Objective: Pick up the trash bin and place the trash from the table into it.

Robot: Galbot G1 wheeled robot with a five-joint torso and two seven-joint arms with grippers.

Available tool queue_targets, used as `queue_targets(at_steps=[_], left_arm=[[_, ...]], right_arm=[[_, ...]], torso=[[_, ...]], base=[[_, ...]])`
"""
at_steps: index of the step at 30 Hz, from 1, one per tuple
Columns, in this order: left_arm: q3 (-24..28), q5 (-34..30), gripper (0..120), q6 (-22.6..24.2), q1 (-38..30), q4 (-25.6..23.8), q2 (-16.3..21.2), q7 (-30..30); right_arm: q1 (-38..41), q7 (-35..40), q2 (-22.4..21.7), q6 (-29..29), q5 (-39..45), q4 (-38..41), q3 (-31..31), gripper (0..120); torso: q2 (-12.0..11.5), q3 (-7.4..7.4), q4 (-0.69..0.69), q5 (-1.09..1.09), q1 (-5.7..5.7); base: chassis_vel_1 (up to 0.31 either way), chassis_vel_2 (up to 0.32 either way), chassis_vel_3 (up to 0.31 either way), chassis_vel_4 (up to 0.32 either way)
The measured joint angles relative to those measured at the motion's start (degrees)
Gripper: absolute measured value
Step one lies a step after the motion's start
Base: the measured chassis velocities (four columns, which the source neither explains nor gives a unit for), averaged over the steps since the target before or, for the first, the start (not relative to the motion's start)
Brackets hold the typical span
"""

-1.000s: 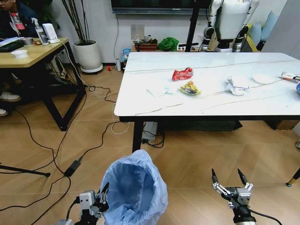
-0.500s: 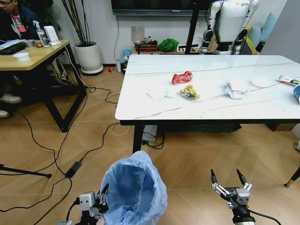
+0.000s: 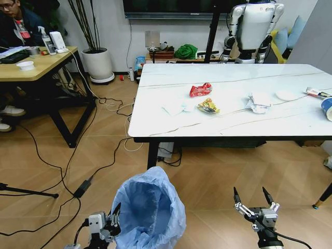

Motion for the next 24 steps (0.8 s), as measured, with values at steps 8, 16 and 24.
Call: queue_targets(at_steps=[8, 16, 24], left_arm=[[-0.31, -0.87, 0, 0.01, -0.11, -0.07, 0.55, -0.14], [-0.45, -1.68, 0, 0.23, -0.24, -0.03, 0.78, -0.49], [-0.41, -1.97, 0, 0.26, -0.06, 0.02, 0.22, -0.69]], right_arm=[[-0.05, 0.01, 0.06, -0.48, -0.02, 0.63, 0.09, 100], [0.09, 0.04, 0.08, -0.58, -0.02, 0.51, 0.14, 100], [0.02, 0.07, 0.08, -0.68, 0.01, 0.64, 0.2, 100]], torso=[[1.88, 1.06, 0.0, 0.0, 0.82], [3.92, 2.25, 0.0, 0.0, 1.66], [5.94, 3.4, 0.0, 0.0, 2.53]], base=[[0.0, 0.0, 0.0, 0.0], [0.0, 0.0, 0.0, 0.0], [0.0, 0.0, 0.0, 0.0]])
